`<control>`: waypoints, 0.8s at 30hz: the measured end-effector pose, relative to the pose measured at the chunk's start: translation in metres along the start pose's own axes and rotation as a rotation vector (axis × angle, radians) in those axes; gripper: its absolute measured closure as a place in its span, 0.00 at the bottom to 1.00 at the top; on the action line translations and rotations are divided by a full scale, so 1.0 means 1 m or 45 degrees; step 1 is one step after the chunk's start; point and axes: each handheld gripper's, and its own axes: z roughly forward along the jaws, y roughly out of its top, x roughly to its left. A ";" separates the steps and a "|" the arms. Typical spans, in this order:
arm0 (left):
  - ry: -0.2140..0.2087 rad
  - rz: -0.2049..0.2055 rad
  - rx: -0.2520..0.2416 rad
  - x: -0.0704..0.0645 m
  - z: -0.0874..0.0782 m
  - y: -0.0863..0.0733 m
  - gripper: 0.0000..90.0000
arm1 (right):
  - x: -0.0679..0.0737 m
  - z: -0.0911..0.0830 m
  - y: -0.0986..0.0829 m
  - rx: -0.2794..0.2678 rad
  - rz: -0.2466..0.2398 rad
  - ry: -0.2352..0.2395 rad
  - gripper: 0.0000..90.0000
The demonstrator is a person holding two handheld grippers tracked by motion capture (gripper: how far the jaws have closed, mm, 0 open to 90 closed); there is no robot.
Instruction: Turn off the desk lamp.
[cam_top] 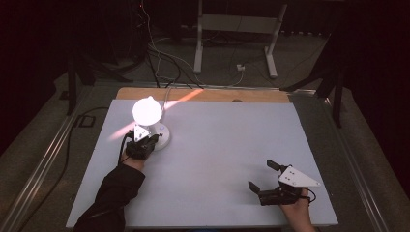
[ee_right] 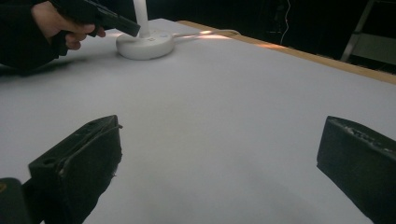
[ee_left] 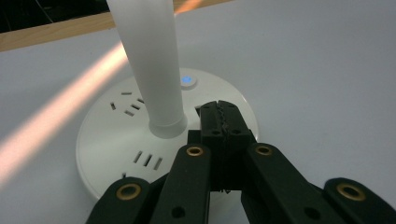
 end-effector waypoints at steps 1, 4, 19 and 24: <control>-0.001 -0.003 0.001 0.000 0.000 0.000 1.00 | 0.000 0.000 0.000 0.000 0.001 0.001 0.00; -0.005 -0.001 0.009 0.000 0.002 -0.001 1.00 | 0.000 0.000 0.000 0.000 0.001 0.001 0.00; -0.003 0.025 0.027 -0.002 0.004 -0.003 1.00 | 0.000 0.000 0.000 0.004 0.002 0.003 0.00; 0.009 0.049 0.022 -0.004 0.005 -0.003 1.00 | 0.000 0.001 0.000 0.009 0.004 0.004 0.00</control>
